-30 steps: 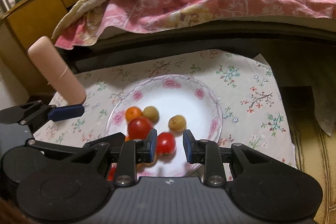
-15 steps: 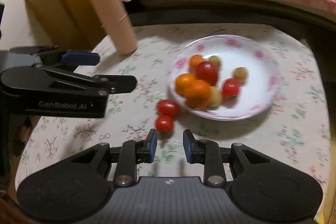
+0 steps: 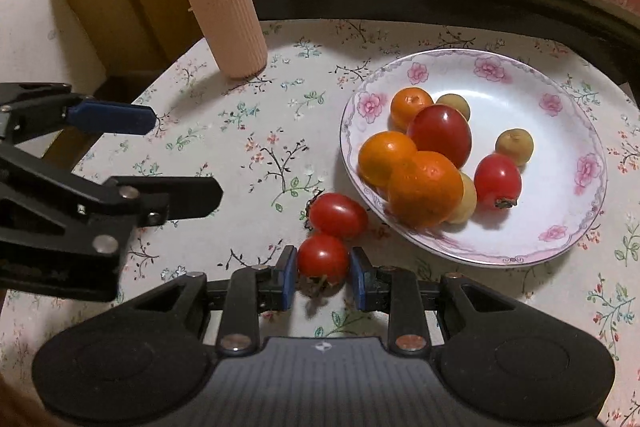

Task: Organize fruits
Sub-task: 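Grasp a red cherry tomato with the right tool while the left tool grasps another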

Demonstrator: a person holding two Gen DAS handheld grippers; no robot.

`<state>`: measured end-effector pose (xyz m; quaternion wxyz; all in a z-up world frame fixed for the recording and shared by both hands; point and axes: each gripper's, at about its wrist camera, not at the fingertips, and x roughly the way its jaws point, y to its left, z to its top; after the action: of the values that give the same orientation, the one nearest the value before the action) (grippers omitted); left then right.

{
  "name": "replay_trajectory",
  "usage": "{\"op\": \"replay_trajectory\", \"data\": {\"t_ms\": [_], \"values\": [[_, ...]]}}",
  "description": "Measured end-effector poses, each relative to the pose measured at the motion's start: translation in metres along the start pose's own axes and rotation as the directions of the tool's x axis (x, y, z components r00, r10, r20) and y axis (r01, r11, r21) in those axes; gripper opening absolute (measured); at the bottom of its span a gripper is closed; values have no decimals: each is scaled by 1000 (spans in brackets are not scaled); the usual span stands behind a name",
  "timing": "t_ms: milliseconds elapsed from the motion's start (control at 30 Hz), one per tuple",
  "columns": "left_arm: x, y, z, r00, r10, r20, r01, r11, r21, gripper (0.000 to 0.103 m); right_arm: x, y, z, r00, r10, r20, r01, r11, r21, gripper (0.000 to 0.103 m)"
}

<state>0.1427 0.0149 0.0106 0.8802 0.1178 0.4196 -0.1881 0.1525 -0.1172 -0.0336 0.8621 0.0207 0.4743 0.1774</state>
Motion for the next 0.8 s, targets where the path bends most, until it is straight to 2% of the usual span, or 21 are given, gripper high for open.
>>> {"op": "replay_trajectory", "data": {"t_ms": [133,333,467,567,633,800], "values": [[6,-8,0,999,-35,-7,36,999,19,86,-6,-8,-5,1000,-1,-17,2,1000,25,30],[22,-37,-2,996,-83,-16,85,990,113,85,-30,-27,-26,998,-35,-57,39,996,76,30],[36,-50,1,996,-87,-12,88,985,147,82,-46,-36,-42,996,-36,-82,46,992,117,30],[49,-54,3,997,-78,-22,80,986,145,71,-59,-37,-52,997,-21,-80,31,991,128,30],[56,-55,5,997,-75,-27,78,988,135,60,-64,-38,-54,998,-8,-70,17,990,137,30],[66,-59,4,997,-68,-42,73,990,124,51,-66,-43,-51,999,-1,-44,7,990,141,30]]}}
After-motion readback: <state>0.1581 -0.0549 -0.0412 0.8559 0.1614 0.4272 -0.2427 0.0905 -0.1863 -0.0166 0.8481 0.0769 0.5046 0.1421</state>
